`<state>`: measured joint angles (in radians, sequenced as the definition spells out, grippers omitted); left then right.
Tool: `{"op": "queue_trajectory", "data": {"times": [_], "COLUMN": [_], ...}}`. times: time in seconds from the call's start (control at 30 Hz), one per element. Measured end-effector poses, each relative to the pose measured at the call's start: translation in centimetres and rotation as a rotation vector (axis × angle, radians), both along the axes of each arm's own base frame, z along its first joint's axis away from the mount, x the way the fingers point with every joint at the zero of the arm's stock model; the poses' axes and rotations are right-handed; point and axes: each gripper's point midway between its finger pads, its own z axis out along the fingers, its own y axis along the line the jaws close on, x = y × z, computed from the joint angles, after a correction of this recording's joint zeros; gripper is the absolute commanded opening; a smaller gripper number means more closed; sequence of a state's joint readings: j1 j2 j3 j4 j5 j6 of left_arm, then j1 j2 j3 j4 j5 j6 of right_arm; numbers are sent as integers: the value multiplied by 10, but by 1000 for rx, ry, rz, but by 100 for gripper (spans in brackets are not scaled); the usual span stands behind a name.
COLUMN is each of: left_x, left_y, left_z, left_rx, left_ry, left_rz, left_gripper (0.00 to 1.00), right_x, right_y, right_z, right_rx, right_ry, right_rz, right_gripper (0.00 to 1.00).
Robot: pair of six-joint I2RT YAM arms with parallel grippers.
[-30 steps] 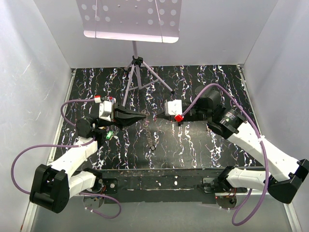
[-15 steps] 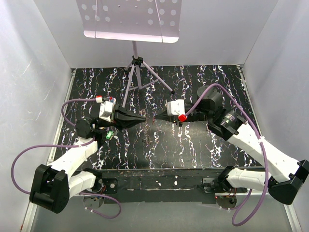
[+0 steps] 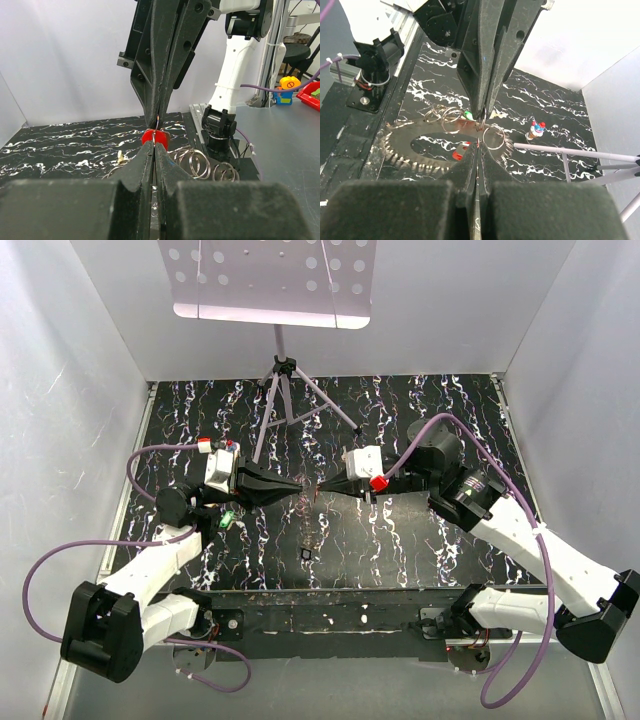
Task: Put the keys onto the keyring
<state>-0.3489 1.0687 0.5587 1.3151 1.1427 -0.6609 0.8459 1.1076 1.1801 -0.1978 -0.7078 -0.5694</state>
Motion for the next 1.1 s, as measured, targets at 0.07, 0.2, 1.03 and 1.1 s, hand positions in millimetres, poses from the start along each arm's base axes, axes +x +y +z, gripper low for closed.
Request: {"op": "queue_trajectory", "data": {"times": [0.07,0.2,1.03,1.1], "left_x": [0,-1,-9,-9], "left_y": [0,0,-1,-1], "left_z": [0,1,0,0], "left_rx": [0,-2,12,13], "left_ry": [1,-3,-23,-26], "left_rz": [0,-1,-28,-28], "left_gripper": [0,0,0,0], "right_x": [-1,-5,9,9], "right_y": [1,1,8,8], "right_z": [2,2,-4,-4], "right_rx": [7,10,-72,-74], "right_ry": [18,49,114,115], "right_rz": [2,11,-48,-48], "right_gripper": [1,1,1,1]}}
